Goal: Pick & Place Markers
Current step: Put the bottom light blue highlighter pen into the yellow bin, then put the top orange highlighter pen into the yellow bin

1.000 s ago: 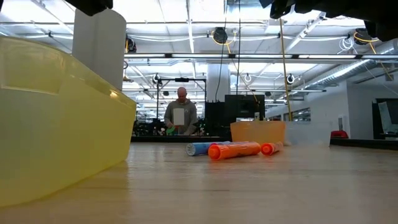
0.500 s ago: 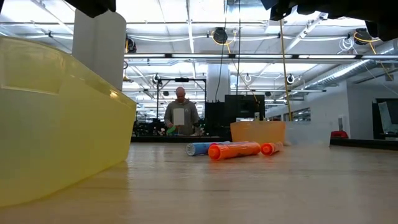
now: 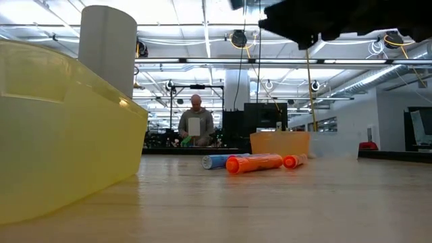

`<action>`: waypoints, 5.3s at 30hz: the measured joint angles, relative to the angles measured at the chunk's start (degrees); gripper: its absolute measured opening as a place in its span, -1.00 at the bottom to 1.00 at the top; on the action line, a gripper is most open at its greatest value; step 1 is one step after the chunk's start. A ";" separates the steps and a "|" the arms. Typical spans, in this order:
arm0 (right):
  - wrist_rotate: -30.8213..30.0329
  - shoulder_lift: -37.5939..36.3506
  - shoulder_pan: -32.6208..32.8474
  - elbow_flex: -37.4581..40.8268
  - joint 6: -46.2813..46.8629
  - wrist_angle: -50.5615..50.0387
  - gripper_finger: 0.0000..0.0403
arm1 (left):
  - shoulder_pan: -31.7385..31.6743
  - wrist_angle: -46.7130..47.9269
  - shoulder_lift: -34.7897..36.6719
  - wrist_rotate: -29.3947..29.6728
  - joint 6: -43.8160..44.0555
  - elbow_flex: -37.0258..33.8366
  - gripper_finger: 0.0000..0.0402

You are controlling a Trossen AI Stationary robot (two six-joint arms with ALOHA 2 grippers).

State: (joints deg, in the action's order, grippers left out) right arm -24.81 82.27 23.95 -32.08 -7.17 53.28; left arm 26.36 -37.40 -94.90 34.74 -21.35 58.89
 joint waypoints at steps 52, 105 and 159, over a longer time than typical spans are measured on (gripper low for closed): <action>-9.63 -20.01 0.00 0.02 12.42 -35.13 -0.31 | 1.01 40.39 16.42 7.08 43.85 -4.96 -0.73; -6.49 -18.51 -0.24 0.02 12.51 -38.94 -0.31 | 12.39 57.86 7.21 -4.44 74.07 -4.94 0.14; -2.76 3.18 -12.58 -6.36 34.88 -50.55 -0.11 | -0.13 38.51 17.78 -3.78 32.53 -4.94 0.33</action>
State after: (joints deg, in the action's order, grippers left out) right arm -27.57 85.45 11.37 -38.44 27.71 2.73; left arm 26.24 1.12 -77.12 30.96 11.19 53.95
